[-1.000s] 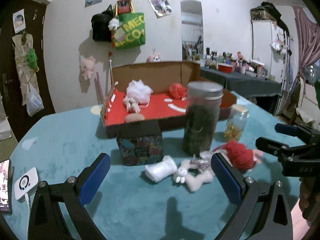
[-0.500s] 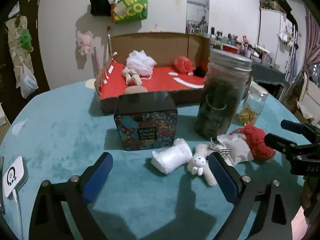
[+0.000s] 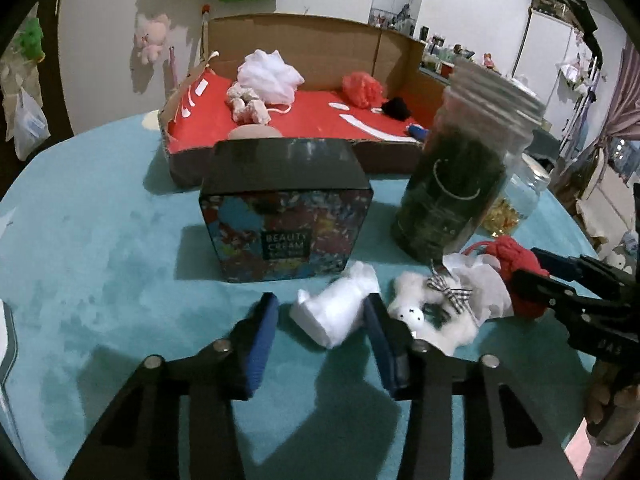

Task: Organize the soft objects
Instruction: 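Grasp the white cloth with the left tool while the right grasps the red fuzzy sock, then carry the white cloth and red sock over the box and lower them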

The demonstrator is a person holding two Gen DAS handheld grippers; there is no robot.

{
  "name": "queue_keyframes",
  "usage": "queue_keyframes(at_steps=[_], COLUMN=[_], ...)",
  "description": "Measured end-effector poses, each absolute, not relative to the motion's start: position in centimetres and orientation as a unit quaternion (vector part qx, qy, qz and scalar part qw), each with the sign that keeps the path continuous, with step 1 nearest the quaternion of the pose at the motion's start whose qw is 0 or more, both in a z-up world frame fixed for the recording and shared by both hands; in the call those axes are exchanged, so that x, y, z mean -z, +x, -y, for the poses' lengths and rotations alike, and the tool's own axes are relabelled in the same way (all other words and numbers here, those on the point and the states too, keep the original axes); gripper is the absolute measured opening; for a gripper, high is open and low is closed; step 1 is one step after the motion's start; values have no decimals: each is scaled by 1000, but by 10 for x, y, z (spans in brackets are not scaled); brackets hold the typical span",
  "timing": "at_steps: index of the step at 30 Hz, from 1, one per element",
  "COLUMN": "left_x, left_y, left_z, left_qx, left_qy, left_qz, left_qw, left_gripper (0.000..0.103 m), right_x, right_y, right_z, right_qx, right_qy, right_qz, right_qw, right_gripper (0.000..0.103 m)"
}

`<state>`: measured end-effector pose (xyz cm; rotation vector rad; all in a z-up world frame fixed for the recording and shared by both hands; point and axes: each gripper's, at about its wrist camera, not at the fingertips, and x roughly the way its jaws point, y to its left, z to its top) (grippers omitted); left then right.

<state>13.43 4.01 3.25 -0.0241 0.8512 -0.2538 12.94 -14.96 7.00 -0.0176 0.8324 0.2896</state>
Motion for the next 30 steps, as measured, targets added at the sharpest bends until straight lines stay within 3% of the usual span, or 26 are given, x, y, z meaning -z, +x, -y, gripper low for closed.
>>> queue_keyframes(at_steps=[1, 2, 4, 12, 30], left_x=[-33, -33, -35, -50, -50], left_y=[133, 131, 129, 110, 107], left_z=[-40, -38, -36, -32, -65], left_qx=[131, 136, 134, 139, 107], left_qy=[-12, -10, -3, 11, -10], left_qz=[-410, -410, -405, -375, -387], left_qw=[902, 902, 904, 916, 916], left_gripper=[23, 22, 17, 17, 17], right_x=[-69, -68, -69, -85, -91], right_y=[131, 131, 129, 104, 102], right_z=[150, 152, 152, 141, 170], right_qx=[-150, -155, -169, -167, -166], right_qy=[-2, 3, 9, -27, 12], right_qz=[-408, -408, -405, -346, -353], right_qw=[901, 900, 898, 923, 921], right_gripper=[54, 52, 34, 32, 32])
